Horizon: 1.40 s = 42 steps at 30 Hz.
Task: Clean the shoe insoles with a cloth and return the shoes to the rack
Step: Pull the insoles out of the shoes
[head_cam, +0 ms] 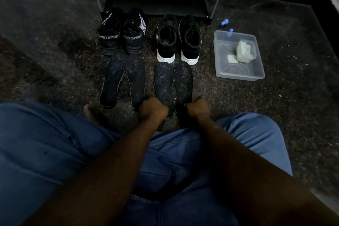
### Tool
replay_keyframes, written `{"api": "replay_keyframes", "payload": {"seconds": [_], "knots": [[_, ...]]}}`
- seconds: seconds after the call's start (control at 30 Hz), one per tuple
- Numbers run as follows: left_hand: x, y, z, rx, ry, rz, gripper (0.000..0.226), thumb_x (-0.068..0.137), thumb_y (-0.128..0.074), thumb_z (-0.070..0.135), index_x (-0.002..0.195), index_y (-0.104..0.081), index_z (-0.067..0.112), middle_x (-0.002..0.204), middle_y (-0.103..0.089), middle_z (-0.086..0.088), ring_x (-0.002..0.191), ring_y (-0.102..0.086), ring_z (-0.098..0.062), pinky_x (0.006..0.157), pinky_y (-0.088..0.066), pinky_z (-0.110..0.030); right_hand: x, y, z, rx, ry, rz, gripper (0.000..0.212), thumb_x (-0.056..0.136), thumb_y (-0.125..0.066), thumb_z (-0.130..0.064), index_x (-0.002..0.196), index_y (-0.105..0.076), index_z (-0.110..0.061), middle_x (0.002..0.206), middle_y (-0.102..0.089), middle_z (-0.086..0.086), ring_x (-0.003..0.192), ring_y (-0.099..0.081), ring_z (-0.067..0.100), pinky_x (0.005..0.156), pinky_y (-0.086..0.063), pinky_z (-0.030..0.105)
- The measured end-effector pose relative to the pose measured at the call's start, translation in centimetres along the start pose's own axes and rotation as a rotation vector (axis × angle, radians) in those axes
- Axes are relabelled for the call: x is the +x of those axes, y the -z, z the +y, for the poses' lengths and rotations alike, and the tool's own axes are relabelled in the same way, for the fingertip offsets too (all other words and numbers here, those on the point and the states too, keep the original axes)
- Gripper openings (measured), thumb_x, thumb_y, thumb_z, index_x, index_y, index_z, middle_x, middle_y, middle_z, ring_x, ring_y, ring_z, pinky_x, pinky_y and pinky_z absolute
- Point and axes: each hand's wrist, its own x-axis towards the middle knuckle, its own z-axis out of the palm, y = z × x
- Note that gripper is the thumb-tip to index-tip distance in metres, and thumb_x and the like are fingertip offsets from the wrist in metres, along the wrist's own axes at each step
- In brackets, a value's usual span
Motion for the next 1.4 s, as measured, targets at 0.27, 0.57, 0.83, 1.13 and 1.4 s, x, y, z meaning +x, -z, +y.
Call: {"api": "replay_keyframes", "payload": {"seconds": [0.27,0.57,0.83,1.13,1.4], "knots": [[-0.7,0.1,0.5,0.107,-0.112,0.098,0.063,0.089,-0.068,0.033,0.144,-0.041,0.018,0.140,-0.050,-0.018,0.116,-0.059,-0.043,0.088,-0.053,-0.048,0.2,-0.9,0.4,0.041,-0.040,0.029,0.046,0.089,-0.071,-0.037,0.119,-0.065,-0.002,0.122,-0.069,0.019,0.113,-0.066,0.036,0.090,-0.051,0.034],[0.1,0.2,4.3,0.116,-0.331,0.005,0.050,0.084,-0.067,0.032,0.131,-0.051,0.026,0.137,-0.055,-0.010,0.118,-0.059,-0.037,0.098,-0.053,-0.047,0.7,-0.6,-0.4,0.128,0.056,0.102,0.044,0.086,-0.072,-0.039,0.118,-0.067,-0.010,0.119,-0.070,0.016,0.110,-0.067,0.033,0.094,-0.051,0.035],[1.3,-0.2,5.6,0.114,-0.382,-0.002,0.047,0.083,-0.070,0.031,0.128,-0.056,0.025,0.127,-0.061,-0.008,0.113,-0.062,-0.032,0.098,-0.054,-0.043,1.2,0.1,-0.7,0.113,0.219,0.131,0.030,0.088,-0.073,-0.029,0.111,-0.067,-0.012,0.117,-0.069,0.016,0.108,-0.065,0.034,0.095,-0.051,0.036],[3.7,-0.8,8.8,0.096,-0.430,0.016,0.044,0.083,-0.071,0.034,0.124,-0.059,0.027,0.122,-0.064,-0.006,0.112,-0.064,-0.032,0.097,-0.053,-0.043,4.4,2.8,-1.1,0.059,0.275,0.149,0.026,0.086,-0.071,-0.035,0.104,-0.074,-0.017,0.108,-0.073,0.012,0.100,-0.070,0.030,0.087,-0.054,0.033],[6.5,-1.2,12.6,0.126,-0.437,0.110,0.030,0.086,-0.063,0.020,0.115,-0.062,0.026,0.125,-0.059,-0.009,0.116,-0.061,-0.037,0.097,-0.054,-0.047,8.7,7.9,-2.2,0.099,0.406,0.309,0.009,0.088,-0.068,-0.026,0.095,-0.069,-0.020,0.097,-0.075,0.005,0.092,-0.070,0.027,0.083,-0.057,0.037]]}}
